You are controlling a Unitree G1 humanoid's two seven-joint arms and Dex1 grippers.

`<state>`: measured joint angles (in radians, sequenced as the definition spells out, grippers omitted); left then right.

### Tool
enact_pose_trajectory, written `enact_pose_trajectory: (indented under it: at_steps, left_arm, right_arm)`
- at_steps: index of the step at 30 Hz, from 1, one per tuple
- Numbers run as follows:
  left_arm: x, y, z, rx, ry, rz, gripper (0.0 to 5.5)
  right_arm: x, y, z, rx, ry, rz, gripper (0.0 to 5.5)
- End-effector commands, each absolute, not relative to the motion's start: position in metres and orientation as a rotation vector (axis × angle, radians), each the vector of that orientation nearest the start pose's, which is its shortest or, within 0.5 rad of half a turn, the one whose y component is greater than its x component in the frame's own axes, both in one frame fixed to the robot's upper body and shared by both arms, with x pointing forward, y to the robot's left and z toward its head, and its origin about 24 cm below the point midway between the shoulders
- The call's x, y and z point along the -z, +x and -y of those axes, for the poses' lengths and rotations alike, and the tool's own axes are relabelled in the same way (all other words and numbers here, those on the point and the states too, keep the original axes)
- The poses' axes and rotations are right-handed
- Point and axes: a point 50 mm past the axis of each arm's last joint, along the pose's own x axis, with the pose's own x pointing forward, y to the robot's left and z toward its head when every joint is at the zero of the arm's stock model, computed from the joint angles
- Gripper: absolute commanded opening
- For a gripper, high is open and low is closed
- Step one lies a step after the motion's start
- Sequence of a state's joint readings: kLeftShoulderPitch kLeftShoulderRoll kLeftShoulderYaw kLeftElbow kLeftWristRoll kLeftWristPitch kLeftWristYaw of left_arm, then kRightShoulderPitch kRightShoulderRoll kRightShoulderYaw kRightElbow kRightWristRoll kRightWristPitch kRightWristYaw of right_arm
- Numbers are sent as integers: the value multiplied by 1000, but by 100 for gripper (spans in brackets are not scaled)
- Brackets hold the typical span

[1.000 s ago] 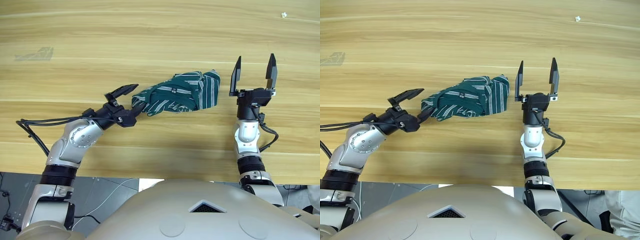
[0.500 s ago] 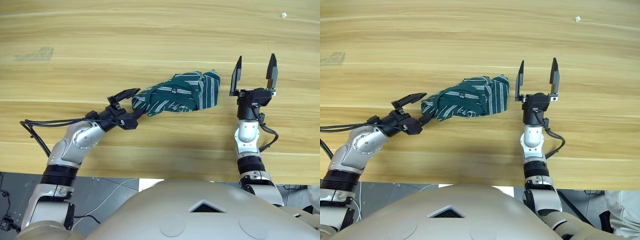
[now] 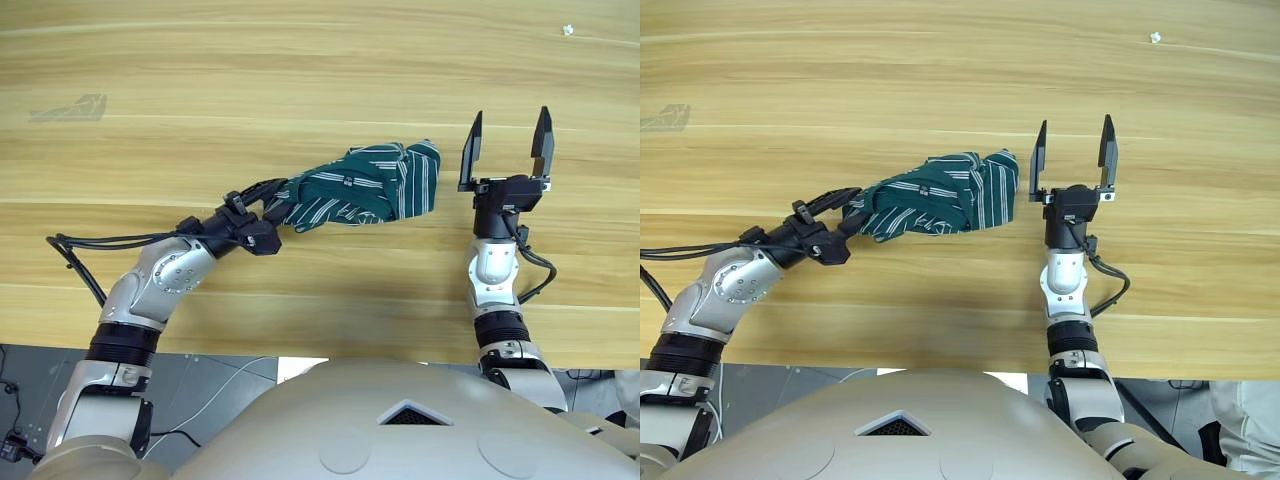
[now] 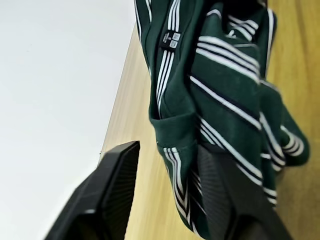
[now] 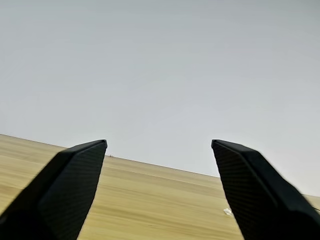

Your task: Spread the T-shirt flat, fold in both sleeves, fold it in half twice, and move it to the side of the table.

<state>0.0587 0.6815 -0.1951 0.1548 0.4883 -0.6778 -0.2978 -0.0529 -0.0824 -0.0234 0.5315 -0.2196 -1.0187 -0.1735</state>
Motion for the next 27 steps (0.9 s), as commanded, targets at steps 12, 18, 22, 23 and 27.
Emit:
enact_pose_trajectory:
  at_steps: [12, 18, 22, 23, 27]
  left_arm:
    - [-35, 213, -198, 838, 1125, 214, 1]
    - [-42, 210, -198, 812, 1114, 232, 1]
    - [-43, 209, -197, 798, 1112, 236, 1]
    - [-46, 209, -196, 791, 1099, 245, 1]
    - [-66, 207, -186, 767, 926, 294, 1]
  right_arm:
    - [-26, 225, 159, -74, -269, 542, 391]
    - [-16, 199, 168, -302, -421, 529, 391]
    - [-7, 172, 161, -623, -561, 559, 391]
    - [-3, 166, 159, -700, -599, 550, 391]
    - [5, 160, 156, -793, -658, 538, 391]
